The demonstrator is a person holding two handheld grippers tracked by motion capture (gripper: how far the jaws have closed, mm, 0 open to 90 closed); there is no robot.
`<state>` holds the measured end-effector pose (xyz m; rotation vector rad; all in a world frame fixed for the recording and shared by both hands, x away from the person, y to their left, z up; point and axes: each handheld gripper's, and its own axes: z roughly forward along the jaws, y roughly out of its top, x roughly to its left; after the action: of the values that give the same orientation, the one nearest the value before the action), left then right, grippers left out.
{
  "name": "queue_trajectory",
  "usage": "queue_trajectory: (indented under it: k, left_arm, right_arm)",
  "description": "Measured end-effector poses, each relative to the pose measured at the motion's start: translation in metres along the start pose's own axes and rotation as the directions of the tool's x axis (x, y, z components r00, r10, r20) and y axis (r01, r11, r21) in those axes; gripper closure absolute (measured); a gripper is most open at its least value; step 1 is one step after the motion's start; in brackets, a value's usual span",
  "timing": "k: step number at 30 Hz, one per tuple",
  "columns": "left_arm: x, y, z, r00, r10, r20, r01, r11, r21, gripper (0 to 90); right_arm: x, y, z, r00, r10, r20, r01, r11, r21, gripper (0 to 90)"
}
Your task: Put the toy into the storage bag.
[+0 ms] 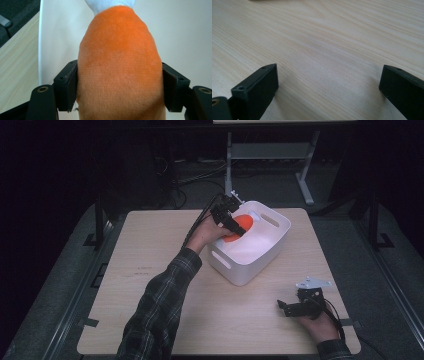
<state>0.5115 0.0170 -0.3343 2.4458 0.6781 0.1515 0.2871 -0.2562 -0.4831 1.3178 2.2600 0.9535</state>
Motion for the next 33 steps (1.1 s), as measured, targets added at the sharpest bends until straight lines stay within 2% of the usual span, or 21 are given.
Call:
queue_trajectory:
  k: [27, 33]
  left_arm:
    - [-0.0011, -0.0012, 0.0009, 1.0000, 0.000, -0.007, 0.000, 0.9998, 0.018, 18.9]
    - [-0.0014, -0.0001, -0.0042, 0.9999, 0.001, -0.014, -0.001, 1.0000, 0.004, 18.7]
  right_arm:
    - [0.0000, 0.0000, 0.0000, 1.0000, 0.000, 0.000, 0.000, 1.0000, -0.001, 1.9]
    - [-0.0002, 0.0001, -0.0001, 1.0000, -0.004, 0.002, 0.004, 1.0000, 0.000, 1.9]
